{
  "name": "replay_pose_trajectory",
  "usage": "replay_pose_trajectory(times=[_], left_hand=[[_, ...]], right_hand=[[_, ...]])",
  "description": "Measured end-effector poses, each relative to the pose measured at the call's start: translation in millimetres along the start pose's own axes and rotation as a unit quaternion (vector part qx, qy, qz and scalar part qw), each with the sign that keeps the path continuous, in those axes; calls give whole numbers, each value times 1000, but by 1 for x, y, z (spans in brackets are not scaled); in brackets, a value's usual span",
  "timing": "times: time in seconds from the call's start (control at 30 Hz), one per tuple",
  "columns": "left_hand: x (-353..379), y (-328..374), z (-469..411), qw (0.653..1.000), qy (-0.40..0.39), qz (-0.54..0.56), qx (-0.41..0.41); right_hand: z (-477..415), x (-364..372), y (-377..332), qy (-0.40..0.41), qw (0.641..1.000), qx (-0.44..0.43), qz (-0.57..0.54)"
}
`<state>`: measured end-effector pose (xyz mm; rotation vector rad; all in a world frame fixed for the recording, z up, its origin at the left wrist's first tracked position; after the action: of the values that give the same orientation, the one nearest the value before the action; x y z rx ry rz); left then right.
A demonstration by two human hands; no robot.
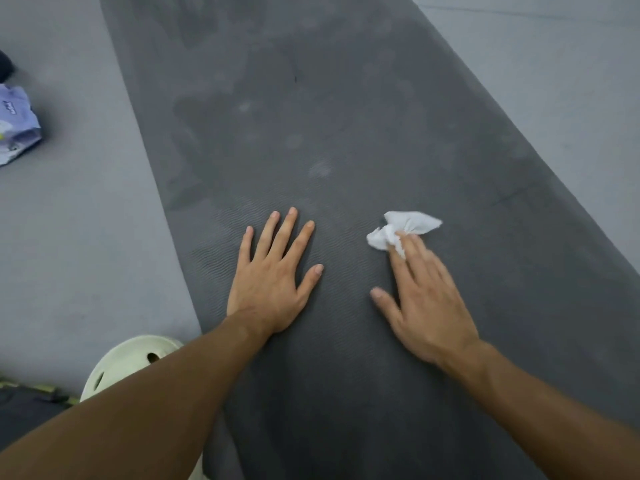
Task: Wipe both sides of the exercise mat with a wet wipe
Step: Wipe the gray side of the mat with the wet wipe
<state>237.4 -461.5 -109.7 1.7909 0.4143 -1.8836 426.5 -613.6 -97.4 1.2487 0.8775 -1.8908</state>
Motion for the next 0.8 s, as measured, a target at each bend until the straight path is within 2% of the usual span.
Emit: replay_pose_trajectory(times=[0.13,0.27,0.37,0.53,0.6,0.7,0.8], left_hand=[[1,0,1,1000,2,0,-4],[0,0,1,1000,9,5,-1],[-1,1,0,1000,13,5,0],[0,1,0,1000,12,0,-1],[0,0,0,1000,10,-2,-2],[-1,0,1,1000,6,-3,-3],[-1,0,1,1000,6,-1,-2]], right_hand=[[58,26,-37,8,993,-116,21],[86,40,-39,21,981,-190,41],[61,30,-15,53,984,-159,61],[-6,-2,42,89,995,3,47],[-21,-8,50,90,995,34,18],[-23,-8,38,78,997,15,-11],[-5,-1,9,54,997,-52,-9]])
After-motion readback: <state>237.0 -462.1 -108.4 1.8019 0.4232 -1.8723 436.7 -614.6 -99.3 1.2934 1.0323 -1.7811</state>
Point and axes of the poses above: each hand's wrist, its own z-axis away from the middle knuckle, its own x-axis out of the palm, y = z × x, the point moved 4 cm from there along -z, towards the middle knuckle, and after that the axes turned 13 degrees about x, right-handed, at the moved point
